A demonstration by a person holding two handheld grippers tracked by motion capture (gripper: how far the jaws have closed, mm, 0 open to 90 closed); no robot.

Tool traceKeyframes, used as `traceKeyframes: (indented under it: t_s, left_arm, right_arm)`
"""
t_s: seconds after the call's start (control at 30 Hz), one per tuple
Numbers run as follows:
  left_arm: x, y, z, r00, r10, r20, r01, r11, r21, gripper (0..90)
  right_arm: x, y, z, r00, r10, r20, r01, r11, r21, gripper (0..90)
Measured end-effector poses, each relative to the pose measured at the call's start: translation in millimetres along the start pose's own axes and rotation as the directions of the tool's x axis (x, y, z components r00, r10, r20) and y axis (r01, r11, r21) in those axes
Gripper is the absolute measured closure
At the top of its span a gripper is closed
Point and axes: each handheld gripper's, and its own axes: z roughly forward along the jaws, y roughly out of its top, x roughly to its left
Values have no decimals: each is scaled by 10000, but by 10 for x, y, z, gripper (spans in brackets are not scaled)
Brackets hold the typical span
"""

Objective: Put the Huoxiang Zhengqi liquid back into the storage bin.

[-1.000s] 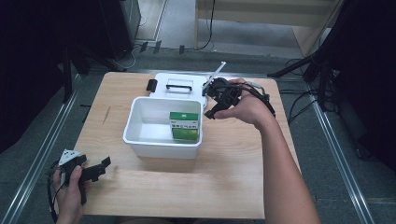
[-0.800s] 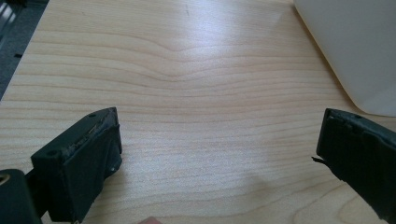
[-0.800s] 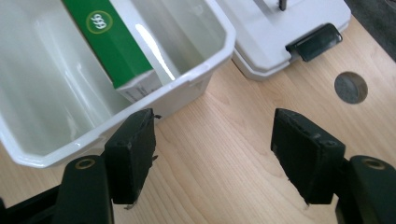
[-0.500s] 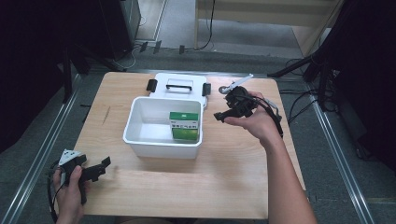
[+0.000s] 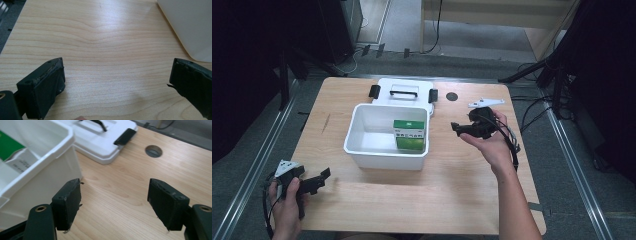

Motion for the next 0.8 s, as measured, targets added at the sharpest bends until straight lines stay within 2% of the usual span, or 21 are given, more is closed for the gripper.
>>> traceKeyframes:
  t_s: [0.03, 0.1, 0.13, 0.17, 0.3, 0.43, 0.57, 0.7, 0.8]
  left_arm:
    - [0, 0, 0, 10000, -5, -5, 5, 10000, -4, 10]
    - [0, 0, 0, 10000, -3, -6, 3, 10000, -2, 10]
    - [0, 0, 0, 10000, -1, 0, 1, 10000, 0, 10]
    - [0, 0, 0, 10000, -1, 2, 1, 10000, 3, 10]
    - [0, 0, 1, 10000, -5, 8, 5, 10000, -2, 10]
    - [-1, 0, 0, 10000, 8, -3, -8, 10000, 1, 10]
    - [-2, -1, 1, 10000, 9, -7, -9, 10000, -15, 10]
    - [-1, -1, 0, 10000, -2, -14, 2, 10000, -27, 10]
    - [-2, -1, 1, 10000, 6, -12, -6, 10000, -23, 10]
  right_arm:
    - [-4, -33, -16, 9995, 244, 209, -242, 9997, -84, 264]
    - [-19, -102, -36, 9979, 407, 499, -394, 9989, -253, 228]
    - [-36, -170, -51, 9964, 563, 637, -542, 9979, -346, 173]
    - [-36, -170, -51, 9964, 563, 637, -542, 9979, -346, 173]
    - [-67, -310, -87, 9898, 882, 1116, -820, 9949, -591, 119]
    - [-76, -442, -108, 9892, 888, 1163, -812, 9943, -685, 13]
    - [-96, -561, -155, 9885, 998, 1132, -878, 9904, -1065, 0]
    - [-139, -700, -201, 9827, 1249, 1370, -1061, 9849, -1366, 0]
    - [-179, -804, -228, 9781, 1417, 1527, -1207, 9829, -1388, 0]
